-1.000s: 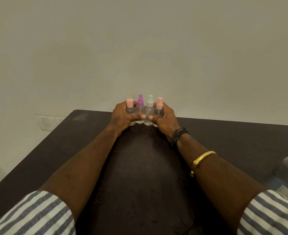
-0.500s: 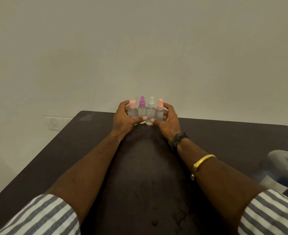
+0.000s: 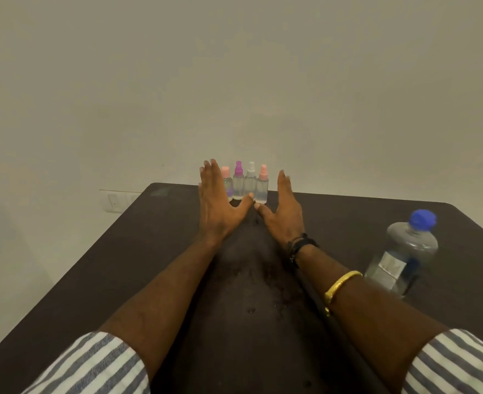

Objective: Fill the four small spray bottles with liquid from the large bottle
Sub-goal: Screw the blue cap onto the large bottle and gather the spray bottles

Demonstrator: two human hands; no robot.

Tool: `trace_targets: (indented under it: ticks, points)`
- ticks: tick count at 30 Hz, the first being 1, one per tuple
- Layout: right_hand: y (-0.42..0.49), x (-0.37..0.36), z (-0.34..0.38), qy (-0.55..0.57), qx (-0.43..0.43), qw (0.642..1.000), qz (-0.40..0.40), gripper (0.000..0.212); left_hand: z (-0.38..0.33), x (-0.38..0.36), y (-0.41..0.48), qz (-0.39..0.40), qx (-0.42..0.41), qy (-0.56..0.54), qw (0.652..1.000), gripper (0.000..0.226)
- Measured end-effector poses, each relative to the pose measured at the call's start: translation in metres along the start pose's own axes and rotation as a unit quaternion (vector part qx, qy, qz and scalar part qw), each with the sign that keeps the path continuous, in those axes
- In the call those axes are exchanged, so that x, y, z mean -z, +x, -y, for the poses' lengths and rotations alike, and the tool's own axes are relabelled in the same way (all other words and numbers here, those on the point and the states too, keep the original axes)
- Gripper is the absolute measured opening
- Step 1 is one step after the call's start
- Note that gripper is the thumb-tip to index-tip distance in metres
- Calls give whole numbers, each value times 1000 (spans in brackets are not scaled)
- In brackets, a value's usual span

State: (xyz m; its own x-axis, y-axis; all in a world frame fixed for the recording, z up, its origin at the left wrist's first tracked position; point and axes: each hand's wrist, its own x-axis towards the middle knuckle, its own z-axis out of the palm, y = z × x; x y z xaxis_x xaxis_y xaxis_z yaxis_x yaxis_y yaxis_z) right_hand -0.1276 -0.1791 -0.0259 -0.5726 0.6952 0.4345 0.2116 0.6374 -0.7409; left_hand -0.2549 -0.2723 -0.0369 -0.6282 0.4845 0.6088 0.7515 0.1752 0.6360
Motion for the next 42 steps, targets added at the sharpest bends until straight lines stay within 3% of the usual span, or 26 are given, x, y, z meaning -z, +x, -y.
trace_targets:
  ticks: [5,12,23,32,35,39,42]
  points:
    - [-28,16,12,-59,44,997,7,84,-21,11,-26,37,-79,89,992,103]
    - [-66,46,14,-136,107,985,-4,78,-51,18,-63,32,-114,129,985,91]
    - [-118,80,15,-191,157,968,-36,75,-99,19,-105,28,-146,81,986,86]
    - [-140,107,14,-178,140,971,-77,67,-135,13,-126,66,-108,-13,992,82]
    - [-144,122,14,-166,130,971,-109,61,-148,10,-131,83,-71,-77,991,67]
    - [-148,141,9,-181,116,965,-150,46,-164,1,-136,45,-94,-112,988,26]
    - [-153,154,4,-183,87,963,-179,37,-179,-8,-141,58,-75,-120,988,21]
